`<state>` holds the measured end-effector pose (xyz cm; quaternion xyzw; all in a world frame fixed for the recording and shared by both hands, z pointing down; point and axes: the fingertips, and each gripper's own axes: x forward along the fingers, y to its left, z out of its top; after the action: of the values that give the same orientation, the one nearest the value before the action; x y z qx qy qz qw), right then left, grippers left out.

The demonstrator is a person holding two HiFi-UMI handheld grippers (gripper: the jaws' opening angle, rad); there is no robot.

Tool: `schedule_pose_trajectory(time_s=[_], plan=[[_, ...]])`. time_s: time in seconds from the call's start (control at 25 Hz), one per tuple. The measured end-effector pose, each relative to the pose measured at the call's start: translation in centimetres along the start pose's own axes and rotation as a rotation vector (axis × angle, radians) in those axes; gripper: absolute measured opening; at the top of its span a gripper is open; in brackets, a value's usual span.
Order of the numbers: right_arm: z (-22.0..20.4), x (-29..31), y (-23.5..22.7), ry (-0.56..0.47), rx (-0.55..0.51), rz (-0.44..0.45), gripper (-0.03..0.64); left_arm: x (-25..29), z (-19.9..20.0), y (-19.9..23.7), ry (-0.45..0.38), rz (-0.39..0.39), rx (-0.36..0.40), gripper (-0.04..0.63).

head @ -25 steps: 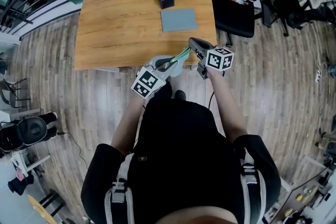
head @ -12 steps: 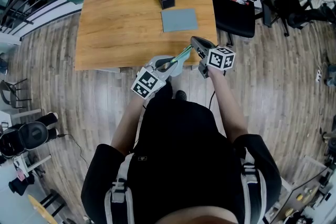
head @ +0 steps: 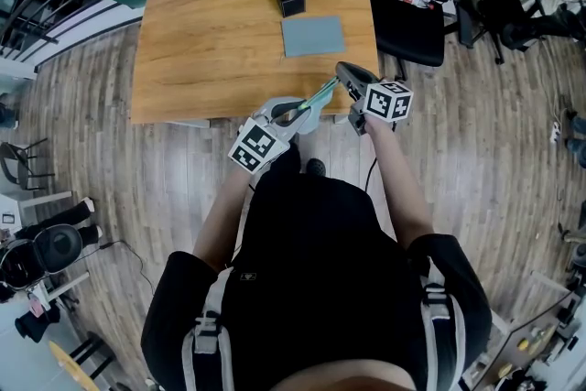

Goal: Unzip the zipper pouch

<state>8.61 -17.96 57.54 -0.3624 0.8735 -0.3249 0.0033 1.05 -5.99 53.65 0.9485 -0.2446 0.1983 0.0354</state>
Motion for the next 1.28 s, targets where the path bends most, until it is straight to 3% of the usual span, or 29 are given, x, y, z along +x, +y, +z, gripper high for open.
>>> schedule_pose_trajectory(time_s=[1.28], plan=[[0.5, -1.0, -0.7, -0.024, -0.084, -0.055, 0.009, -0.6, 0.4, -1.0, -0.026, -0.005, -0.003, 0.051]])
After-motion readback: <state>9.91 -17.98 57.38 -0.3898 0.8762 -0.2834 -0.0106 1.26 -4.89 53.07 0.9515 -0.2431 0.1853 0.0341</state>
